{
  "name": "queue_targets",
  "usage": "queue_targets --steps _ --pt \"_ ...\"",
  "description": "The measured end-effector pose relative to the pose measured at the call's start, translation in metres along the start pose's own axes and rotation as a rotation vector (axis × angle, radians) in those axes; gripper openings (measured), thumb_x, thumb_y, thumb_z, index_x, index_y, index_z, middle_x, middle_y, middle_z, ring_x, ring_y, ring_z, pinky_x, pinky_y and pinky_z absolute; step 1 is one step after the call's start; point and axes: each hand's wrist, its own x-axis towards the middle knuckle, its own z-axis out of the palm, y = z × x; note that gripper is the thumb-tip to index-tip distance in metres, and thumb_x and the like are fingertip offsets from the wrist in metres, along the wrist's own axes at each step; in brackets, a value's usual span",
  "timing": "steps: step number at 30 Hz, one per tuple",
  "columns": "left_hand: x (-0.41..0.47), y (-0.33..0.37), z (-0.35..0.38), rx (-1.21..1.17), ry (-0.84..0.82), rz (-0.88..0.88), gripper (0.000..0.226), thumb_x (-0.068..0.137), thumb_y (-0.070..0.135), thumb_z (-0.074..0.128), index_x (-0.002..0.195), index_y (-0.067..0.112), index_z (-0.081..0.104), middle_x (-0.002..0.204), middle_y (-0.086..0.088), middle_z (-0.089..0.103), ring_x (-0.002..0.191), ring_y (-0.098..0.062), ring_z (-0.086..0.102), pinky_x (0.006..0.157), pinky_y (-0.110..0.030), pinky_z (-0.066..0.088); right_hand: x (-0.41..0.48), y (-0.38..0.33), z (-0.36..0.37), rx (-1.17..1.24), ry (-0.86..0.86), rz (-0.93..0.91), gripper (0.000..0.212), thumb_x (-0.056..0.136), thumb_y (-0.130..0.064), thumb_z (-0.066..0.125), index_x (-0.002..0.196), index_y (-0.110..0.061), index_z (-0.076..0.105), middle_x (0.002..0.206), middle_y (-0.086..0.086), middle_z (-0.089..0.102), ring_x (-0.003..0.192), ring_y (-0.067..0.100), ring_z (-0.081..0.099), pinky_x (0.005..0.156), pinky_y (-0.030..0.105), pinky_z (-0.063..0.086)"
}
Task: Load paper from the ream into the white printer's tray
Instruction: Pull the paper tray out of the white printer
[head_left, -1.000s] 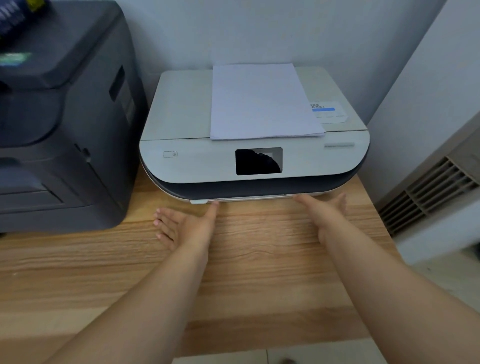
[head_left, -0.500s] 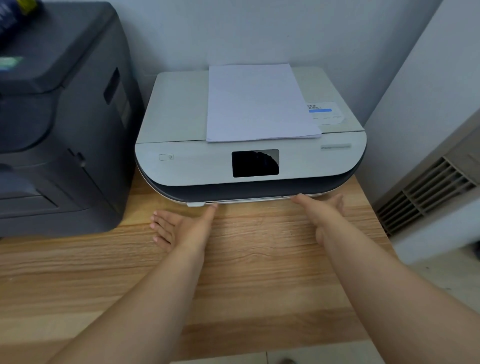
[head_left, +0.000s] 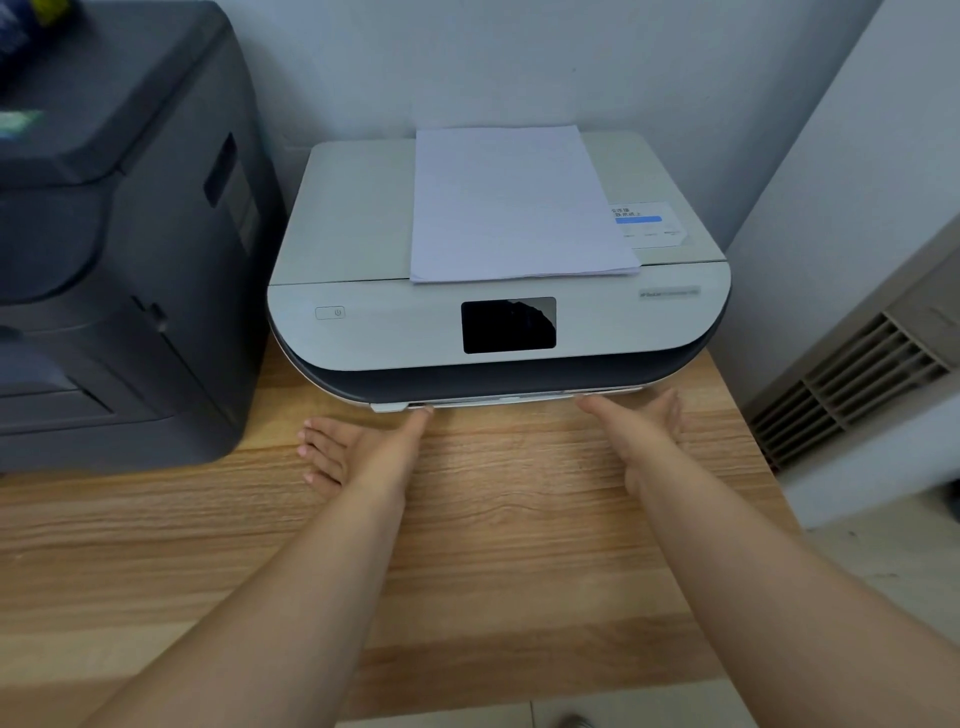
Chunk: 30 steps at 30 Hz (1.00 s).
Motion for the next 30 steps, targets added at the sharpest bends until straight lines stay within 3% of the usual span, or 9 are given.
queue_targets --steps 11,16,21,23,26,30 --pt "0.001 -0.003 0.003 0.096 0.002 0.037 0.123 0.067 0.048 0.069 0.142 0.008 -0.020 0.156 -0.007 -0.017 0.142 -0.020 -0.022 0.114 -0.039 -0.015 0.005 0.003 0.003 -0.115 0.014 0.015 0.116 0.070 -0.031 0.075 0.149 -0.018 -0.008 0.159 -0.005 -0.009 0.145 0.012 -0.010 0.119 0.035 -0.007" --pt "0.004 -0.006 0.001 0.032 0.021 0.069 0.116 0.072 0.060 0.061 0.144 0.010 -0.015 0.158 -0.003 -0.013 0.143 -0.017 -0.017 0.114 -0.036 -0.013 0.020 0.005 -0.001 0.020 0.063 0.001 0.109 0.061 -0.037 0.074 0.148 -0.024 0.009 0.157 -0.001 0.012 0.144 0.021 0.014 0.117 0.046 0.018" --pt "0.022 -0.011 -0.018 0.181 0.055 0.157 0.102 0.078 0.053 0.057 0.147 0.009 -0.004 0.159 -0.006 -0.003 0.145 -0.019 -0.008 0.115 -0.039 -0.007 0.037 0.004 -0.031 -0.255 0.109 -0.014 0.111 0.049 -0.051 0.074 0.143 -0.018 0.024 0.151 0.004 0.028 0.139 0.025 0.027 0.110 0.047 0.031" --pt "0.030 -0.010 -0.026 0.263 0.029 0.177 0.102 0.077 0.054 0.059 0.147 0.008 -0.001 0.158 -0.008 -0.004 0.145 -0.022 -0.008 0.116 -0.042 -0.005 0.042 0.001 -0.039 -0.364 0.067 -0.011 0.117 0.046 -0.058 0.075 0.144 -0.016 0.026 0.152 0.006 0.026 0.141 0.024 0.024 0.110 0.045 0.032" --pt "0.035 -0.006 -0.032 0.392 -0.053 0.172 0.106 0.075 0.057 0.059 0.146 0.008 -0.002 0.157 -0.010 -0.011 0.144 -0.024 -0.011 0.116 -0.042 -0.004 0.045 -0.008 -0.046 -0.561 -0.012 0.004 0.112 0.059 -0.057 0.075 0.146 -0.015 0.020 0.155 0.009 0.016 0.143 0.026 0.018 0.113 0.042 0.029" --pt "0.033 0.000 -0.037 0.465 -0.134 0.168 0.109 0.075 0.053 0.064 0.146 0.008 -0.005 0.156 -0.012 -0.015 0.144 -0.026 -0.014 0.116 -0.042 -0.004 0.045 -0.016 -0.052 -0.660 -0.086 0.023 0.115 0.050 -0.061 0.077 0.144 -0.018 0.026 0.151 0.009 0.024 0.140 0.025 0.023 0.111 0.040 0.032"
